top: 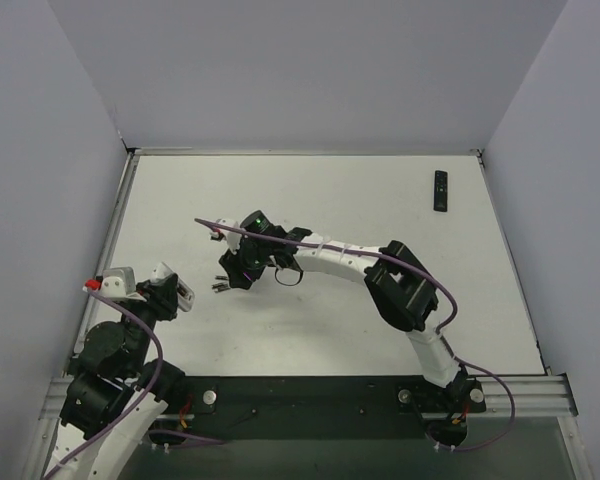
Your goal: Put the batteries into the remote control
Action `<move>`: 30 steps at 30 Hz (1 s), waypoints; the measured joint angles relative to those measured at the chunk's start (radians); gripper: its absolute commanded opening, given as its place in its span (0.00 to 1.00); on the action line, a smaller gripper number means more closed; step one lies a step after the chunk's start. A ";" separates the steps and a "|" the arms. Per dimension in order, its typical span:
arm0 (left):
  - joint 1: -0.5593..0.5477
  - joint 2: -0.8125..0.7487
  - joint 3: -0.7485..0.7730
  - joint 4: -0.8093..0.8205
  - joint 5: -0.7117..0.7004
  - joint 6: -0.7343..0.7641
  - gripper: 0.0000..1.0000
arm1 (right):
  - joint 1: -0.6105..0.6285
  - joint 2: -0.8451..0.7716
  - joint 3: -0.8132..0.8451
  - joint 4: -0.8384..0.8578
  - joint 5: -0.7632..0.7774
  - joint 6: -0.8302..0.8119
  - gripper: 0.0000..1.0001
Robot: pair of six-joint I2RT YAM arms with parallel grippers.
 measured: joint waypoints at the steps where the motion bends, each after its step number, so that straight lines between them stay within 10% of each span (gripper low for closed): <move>1: 0.000 0.000 -0.002 -0.002 -0.010 0.005 0.00 | 0.008 0.028 0.032 -0.008 0.000 -0.013 0.45; 30: 0.001 -0.050 -0.003 -0.007 -0.094 0.022 0.00 | 0.043 0.295 0.363 -0.089 0.151 -0.063 0.16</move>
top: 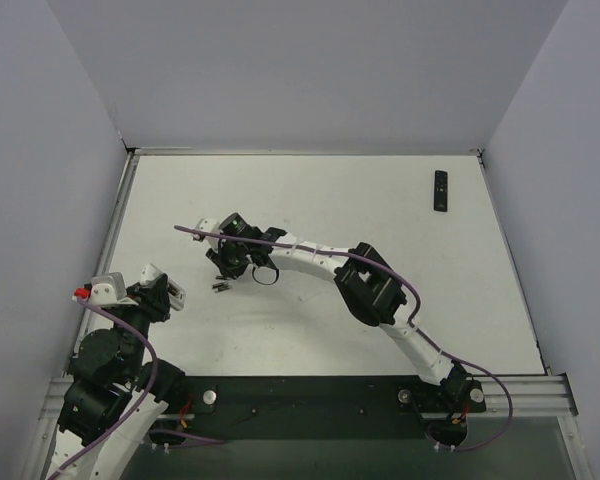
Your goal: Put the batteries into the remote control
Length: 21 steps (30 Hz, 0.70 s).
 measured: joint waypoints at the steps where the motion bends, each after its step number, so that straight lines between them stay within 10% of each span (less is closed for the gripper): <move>1: 0.000 0.000 0.000 0.000 0.000 0.000 0.00 | -0.002 0.003 0.000 0.000 0.000 0.001 0.16; 21: 0.000 0.000 0.000 0.000 0.000 0.000 0.00 | -0.005 0.020 -0.016 0.037 -0.004 0.051 0.32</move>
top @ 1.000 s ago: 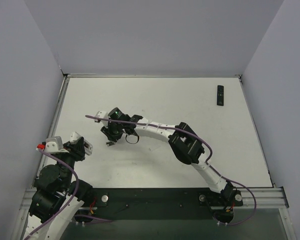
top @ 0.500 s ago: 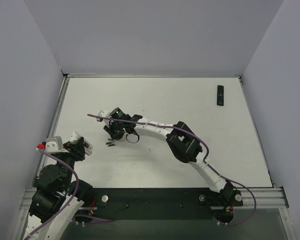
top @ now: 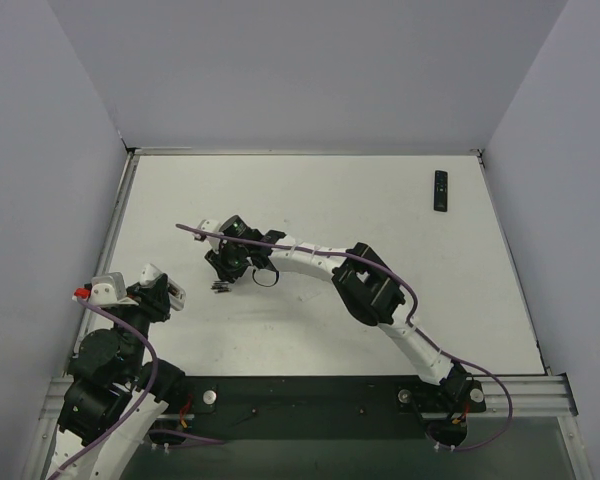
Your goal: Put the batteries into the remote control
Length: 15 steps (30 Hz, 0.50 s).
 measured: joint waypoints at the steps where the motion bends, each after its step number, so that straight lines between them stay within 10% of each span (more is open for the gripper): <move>1: 0.000 0.000 0.000 0.000 0.000 0.000 0.00 | 0.000 0.000 -0.003 0.008 -0.006 0.010 0.32; 15: 0.001 0.006 0.000 0.000 0.004 0.000 0.00 | -0.001 0.000 -0.005 0.017 -0.057 0.055 0.35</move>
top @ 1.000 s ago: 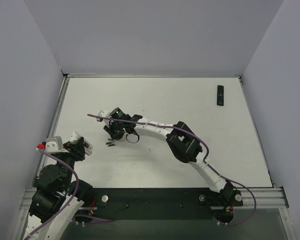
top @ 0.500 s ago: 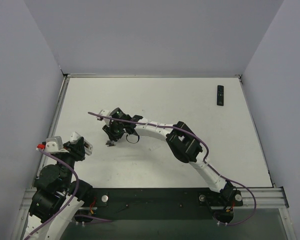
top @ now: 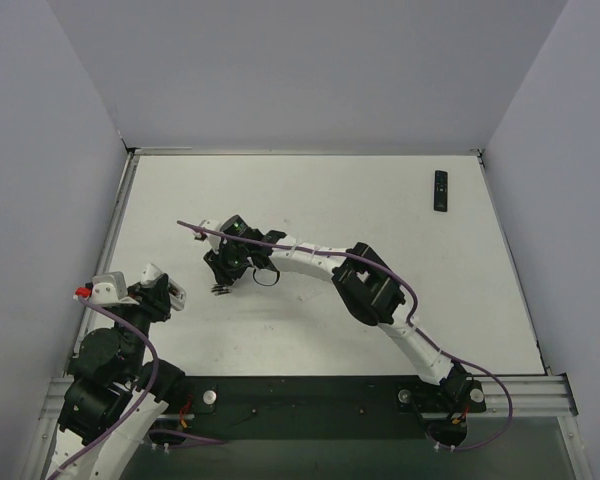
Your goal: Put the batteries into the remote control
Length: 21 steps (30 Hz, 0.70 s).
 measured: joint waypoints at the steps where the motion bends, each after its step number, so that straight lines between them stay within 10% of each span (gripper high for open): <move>1: 0.000 0.000 0.000 0.000 0.000 0.000 0.00 | 0.000 0.000 -0.002 0.000 -0.005 0.000 0.35; 21: 0.000 0.001 0.000 0.000 0.009 0.001 0.00 | -0.015 -0.020 -0.065 0.068 -0.094 -0.026 0.39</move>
